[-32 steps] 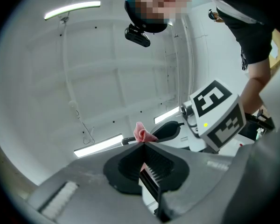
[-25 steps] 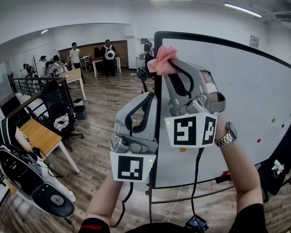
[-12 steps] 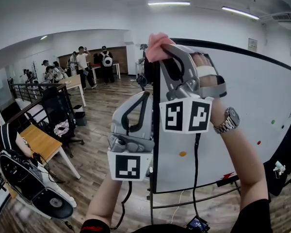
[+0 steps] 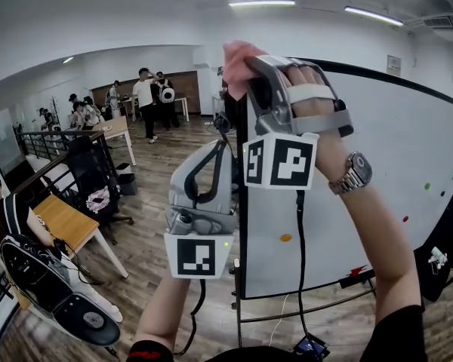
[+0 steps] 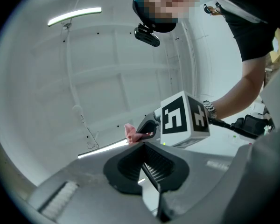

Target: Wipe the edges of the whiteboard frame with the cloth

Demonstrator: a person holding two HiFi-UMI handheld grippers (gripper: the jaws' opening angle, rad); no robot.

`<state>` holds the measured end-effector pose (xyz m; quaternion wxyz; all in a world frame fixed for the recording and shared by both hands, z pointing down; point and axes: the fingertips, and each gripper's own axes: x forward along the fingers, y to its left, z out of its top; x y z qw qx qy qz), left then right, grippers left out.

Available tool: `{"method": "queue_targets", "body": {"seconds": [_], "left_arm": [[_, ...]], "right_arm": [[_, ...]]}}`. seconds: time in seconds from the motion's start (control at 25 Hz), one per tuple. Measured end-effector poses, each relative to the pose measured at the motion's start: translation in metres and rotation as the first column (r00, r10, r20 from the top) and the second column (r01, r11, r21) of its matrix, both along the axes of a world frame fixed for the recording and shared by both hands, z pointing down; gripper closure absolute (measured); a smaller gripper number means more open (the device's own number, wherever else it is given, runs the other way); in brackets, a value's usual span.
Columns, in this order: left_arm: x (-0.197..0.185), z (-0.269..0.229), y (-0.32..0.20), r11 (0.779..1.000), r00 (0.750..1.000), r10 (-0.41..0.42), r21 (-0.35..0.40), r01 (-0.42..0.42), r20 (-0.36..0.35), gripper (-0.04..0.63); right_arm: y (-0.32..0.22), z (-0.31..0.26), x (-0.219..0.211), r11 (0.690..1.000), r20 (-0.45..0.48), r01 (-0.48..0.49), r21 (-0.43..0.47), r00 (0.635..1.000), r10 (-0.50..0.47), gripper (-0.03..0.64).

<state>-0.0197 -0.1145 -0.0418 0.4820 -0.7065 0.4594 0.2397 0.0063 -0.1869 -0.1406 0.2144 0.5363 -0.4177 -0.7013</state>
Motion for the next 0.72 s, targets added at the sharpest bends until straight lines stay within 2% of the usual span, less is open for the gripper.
{"method": "queue_targets", "body": {"seconds": [0.24, 0.4, 0.72], "left_arm": [[0.0, 0.006, 0.0, 1.0, 1.0, -0.002, -0.02, 0.002, -0.002, 0.597], [-0.002, 0.009, 0.001, 1.0, 1.0, -0.019, -0.022, 0.019, 0.008, 0.597], [-0.01, 0.014, 0.001, 0.999, 1.0, -0.009, -0.046, 0.008, -0.019, 0.597]], "right_arm": [[-0.012, 0.008, 0.0, 0.998, -0.037, -0.06, 0.008, 0.998, 0.06, 0.565], [-0.013, 0.008, 0.001, 0.998, -0.026, -0.056, 0.01, 0.998, 0.057, 0.565], [-0.012, 0.015, -0.005, 0.999, -0.03, -0.055, 0.001, 0.998, 0.055, 0.565]]}}
